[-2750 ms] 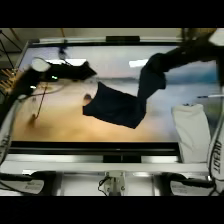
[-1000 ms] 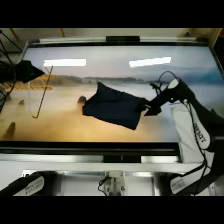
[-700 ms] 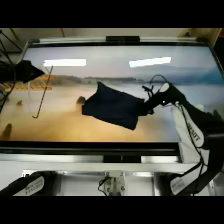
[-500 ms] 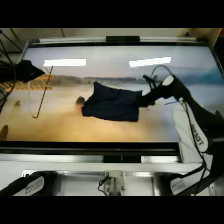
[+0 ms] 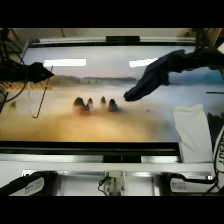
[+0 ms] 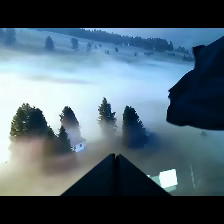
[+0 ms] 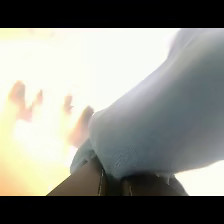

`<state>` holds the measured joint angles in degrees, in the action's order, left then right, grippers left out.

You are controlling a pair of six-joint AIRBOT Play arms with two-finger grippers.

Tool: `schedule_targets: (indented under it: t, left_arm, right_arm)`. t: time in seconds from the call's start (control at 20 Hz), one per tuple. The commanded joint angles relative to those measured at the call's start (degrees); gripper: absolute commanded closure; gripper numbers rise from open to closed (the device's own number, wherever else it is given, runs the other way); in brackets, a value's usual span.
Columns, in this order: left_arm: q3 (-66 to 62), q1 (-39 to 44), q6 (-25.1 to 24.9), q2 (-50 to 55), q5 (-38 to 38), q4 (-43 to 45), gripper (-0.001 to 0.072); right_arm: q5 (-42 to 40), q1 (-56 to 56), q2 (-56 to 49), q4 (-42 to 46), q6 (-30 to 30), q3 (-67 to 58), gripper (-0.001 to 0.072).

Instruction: Fold the shirts.

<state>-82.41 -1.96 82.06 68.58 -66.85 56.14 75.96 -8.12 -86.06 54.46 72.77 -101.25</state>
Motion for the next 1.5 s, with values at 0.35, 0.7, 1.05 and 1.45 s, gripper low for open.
schedule_targets:
  t: [0.35, 0.7, 1.05, 1.45]
  left_arm:
    - [0.02, 3.65, -3.41, 1.51, 0.13, 0.00, 0.0676]
    - [0.00, 3.65, -3.67, 1.51, 0.76, 0.00, 0.0676]
    - [0.00, 3.76, -6.03, 1.53, 5.90, 0.00, 0.0676]
    - [0.00, 3.89, -8.13, 1.70, 7.50, 0.00, 0.0676]
  right_arm:
    - [-2.45, -16.50, 1.29, 17.29, 1.51, -1.77, 0.0641]
    - [9.86, -21.03, 6.10, 27.78, 8.90, -1.77, 0.0641]
    - [28.59, -23.19, 9.55, 33.09, 16.48, -1.68, 0.0640]
    - [30.56, -23.19, 12.50, 39.39, 17.66, 12.68, 0.0641]
